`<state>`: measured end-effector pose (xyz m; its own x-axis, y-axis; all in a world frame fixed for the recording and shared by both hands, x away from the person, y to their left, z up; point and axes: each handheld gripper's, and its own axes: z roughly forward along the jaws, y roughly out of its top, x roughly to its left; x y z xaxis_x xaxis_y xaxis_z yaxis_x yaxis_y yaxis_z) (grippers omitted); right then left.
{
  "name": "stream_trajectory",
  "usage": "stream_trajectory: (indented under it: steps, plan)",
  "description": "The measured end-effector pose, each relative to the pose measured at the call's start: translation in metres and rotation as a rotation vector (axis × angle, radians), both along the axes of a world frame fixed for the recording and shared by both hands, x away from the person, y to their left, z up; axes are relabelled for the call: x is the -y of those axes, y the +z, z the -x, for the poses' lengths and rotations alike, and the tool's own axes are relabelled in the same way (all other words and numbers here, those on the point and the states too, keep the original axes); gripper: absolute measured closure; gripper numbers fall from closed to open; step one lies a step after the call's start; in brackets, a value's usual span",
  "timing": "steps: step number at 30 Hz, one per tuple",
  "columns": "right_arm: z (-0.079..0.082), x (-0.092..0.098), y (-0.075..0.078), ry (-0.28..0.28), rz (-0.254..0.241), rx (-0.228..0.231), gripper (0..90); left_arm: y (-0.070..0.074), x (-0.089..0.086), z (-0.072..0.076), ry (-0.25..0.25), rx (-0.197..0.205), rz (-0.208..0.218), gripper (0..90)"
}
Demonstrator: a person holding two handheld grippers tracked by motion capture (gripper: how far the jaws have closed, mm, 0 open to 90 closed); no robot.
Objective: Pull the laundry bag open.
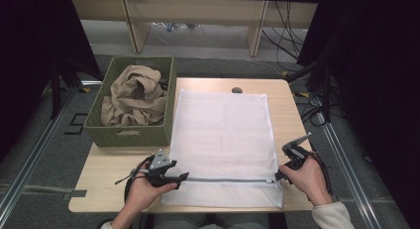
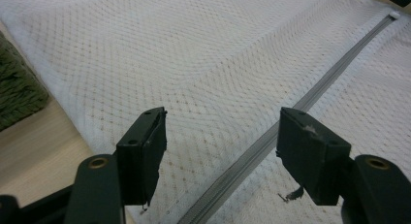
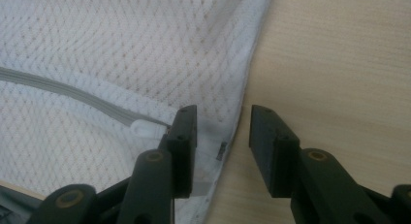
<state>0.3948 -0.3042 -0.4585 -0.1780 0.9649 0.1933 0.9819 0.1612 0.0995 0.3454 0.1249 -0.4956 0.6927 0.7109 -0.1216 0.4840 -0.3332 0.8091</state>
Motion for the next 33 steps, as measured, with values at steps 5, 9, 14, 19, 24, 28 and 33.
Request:
stream_trajectory:
  steps: [5,9,14,19,24,28,33]
  plan:
    - [0.002,-0.004,-0.002,-0.012,0.007,-0.026,63.9,0.0,0.0,0.001,-0.015,0.004,-0.014,35.0]
    - [0.003,-0.006,-0.008,0.022,0.026,0.021,64.0,0.0,0.002,0.002,-0.019,0.007,-0.015,35.0]
    - [0.003,-0.01,-0.011,0.034,0.043,-0.009,64.6,0.0,0.003,0.002,-0.016,0.002,-0.001,34.8]
    - [0.007,-0.018,-0.012,0.001,0.067,0.011,69.3,0.0,0.004,0.003,-0.013,0.009,-0.001,34.4]
    - [0.008,-0.02,-0.015,0.053,0.086,0.063,76.2,-0.001,0.007,0.003,-0.014,0.013,0.012,34.5]
    - [0.008,-0.022,-0.011,0.006,0.066,-0.012,82.3,-0.001,0.008,0.004,-0.025,0.002,-0.001,34.5]
    - [0.005,-0.02,-0.014,0.077,0.065,0.022,85.7,-0.002,0.01,0.004,-0.05,0.004,-0.014,34.9]
